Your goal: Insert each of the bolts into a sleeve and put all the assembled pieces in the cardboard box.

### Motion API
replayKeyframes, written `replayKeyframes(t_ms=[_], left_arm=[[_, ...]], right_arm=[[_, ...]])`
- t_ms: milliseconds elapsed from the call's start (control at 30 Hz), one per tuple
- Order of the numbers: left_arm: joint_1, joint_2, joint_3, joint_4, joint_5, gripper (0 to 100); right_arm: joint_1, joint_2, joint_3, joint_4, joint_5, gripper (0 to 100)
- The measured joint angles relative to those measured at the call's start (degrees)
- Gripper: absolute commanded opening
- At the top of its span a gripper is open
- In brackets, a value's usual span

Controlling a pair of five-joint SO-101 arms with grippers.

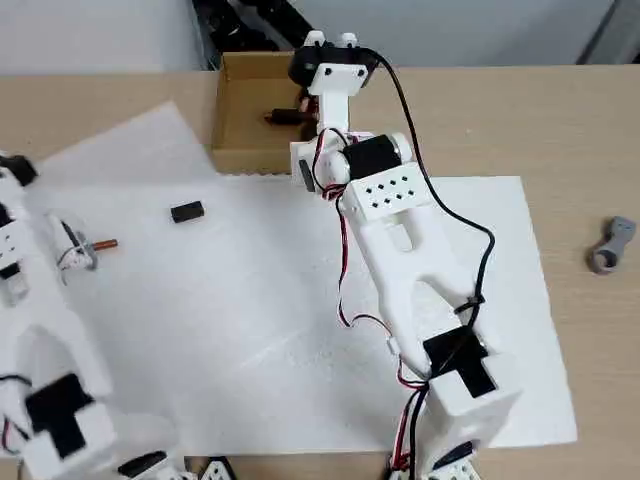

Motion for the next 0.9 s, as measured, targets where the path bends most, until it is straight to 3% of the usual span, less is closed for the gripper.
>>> replayKeyframes(t_ms=[333,900], left_arm=[[-0.5,0.1,0.0,3.5,20.1,14],[-2.5,6.4,0.0,-10.0,38.1,14]], right_arm=[[0.0,0.0,0.0,0.0,0.0,18.4],[0.0,0.0,0.0,3.2,0.0,18.5]])
